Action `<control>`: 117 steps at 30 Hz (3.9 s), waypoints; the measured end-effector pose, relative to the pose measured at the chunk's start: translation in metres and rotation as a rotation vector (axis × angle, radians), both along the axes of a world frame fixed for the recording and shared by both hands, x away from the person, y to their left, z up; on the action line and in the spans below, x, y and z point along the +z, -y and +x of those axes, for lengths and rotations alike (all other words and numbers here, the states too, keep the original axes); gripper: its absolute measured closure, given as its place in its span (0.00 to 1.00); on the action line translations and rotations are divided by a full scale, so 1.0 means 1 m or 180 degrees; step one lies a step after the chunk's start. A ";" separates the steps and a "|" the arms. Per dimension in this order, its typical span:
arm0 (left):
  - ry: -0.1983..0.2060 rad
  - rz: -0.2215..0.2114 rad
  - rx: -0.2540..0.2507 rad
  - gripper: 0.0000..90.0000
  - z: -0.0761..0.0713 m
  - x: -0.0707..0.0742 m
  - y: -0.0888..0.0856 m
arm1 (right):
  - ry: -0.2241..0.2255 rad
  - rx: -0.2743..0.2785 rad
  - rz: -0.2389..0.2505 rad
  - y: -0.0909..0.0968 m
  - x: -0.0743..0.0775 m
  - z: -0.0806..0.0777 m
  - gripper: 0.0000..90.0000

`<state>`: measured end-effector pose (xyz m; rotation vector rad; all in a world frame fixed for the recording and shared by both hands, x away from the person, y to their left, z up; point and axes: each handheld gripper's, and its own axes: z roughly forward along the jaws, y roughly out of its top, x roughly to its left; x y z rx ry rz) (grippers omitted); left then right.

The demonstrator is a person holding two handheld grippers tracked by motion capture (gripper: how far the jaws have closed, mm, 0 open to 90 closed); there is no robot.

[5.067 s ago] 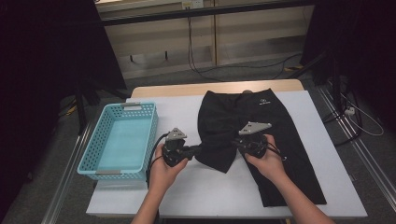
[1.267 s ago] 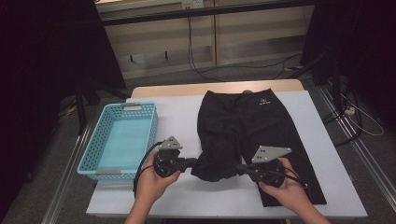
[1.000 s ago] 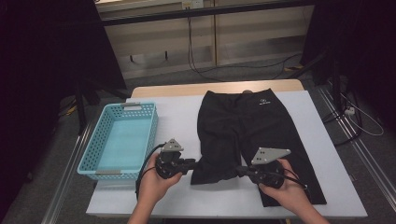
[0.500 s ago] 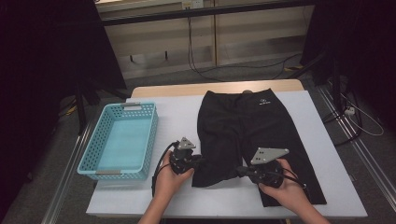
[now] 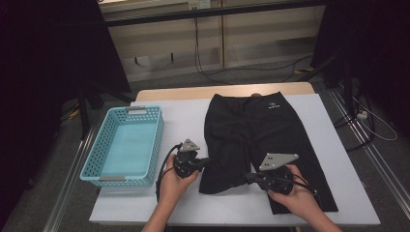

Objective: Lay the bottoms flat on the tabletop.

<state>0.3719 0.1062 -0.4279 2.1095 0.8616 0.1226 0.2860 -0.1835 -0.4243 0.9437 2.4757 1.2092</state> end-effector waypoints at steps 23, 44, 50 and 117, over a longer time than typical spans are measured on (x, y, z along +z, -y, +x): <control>-0.0117 -0.0047 0.0177 0.85 0.006 -0.008 -0.019 | -0.0098 0.0158 -0.0102 -0.001 0.000 -0.005 1.00; 0.0076 0.0133 0.0031 0.91 0.032 -0.029 0.020 | -0.0135 0.0132 -0.0094 0.002 -0.004 -0.002 1.00; 0.0108 0.0087 0.0135 0.97 0.043 -0.018 0.020 | -0.0141 0.0147 -0.0084 0.006 -0.003 -0.002 1.00; -0.0134 0.0184 0.0295 0.70 0.007 -0.006 -0.020 | -0.0094 0.0249 0.0011 -0.013 -0.004 0.000 0.87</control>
